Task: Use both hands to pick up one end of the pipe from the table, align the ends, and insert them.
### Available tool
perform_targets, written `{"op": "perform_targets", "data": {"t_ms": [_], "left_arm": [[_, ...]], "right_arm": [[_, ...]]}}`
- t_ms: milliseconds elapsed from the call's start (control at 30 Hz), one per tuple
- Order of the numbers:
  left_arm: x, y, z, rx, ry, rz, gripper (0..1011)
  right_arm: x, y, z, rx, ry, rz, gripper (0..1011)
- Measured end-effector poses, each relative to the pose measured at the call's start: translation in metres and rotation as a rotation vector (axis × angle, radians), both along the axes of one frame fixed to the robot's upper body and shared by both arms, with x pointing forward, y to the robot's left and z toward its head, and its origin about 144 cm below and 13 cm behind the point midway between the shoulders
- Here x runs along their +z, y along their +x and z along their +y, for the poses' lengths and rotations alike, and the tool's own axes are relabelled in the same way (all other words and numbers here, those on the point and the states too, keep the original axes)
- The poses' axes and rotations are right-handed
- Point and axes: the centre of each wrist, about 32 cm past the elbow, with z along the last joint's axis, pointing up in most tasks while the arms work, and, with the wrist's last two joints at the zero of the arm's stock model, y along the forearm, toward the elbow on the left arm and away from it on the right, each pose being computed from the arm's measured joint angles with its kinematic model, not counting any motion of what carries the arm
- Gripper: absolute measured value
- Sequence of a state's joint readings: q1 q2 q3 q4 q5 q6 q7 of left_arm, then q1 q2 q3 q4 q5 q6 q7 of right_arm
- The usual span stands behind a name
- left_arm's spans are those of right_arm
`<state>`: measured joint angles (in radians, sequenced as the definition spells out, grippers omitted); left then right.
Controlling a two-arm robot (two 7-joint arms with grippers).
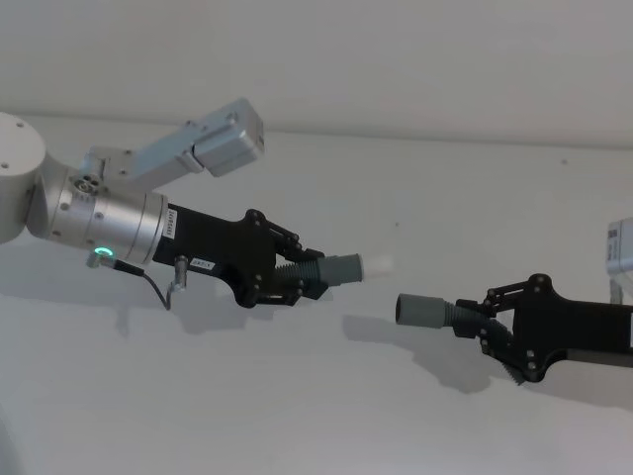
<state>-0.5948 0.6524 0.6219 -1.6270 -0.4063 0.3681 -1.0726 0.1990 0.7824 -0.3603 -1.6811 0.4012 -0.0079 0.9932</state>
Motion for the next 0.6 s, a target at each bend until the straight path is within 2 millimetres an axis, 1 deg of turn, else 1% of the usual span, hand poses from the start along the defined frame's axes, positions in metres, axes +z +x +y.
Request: {"op": "perform_targets", "data": {"t_ms": [600], "left_arm": [[-0.0025, 0.0033, -0.0035, -0.037, 0.008, 0.025, 348]], "right_arm": [[0.0019, 0.0003, 0.0054, 0.000, 0.010, -0.019, 175]]}}
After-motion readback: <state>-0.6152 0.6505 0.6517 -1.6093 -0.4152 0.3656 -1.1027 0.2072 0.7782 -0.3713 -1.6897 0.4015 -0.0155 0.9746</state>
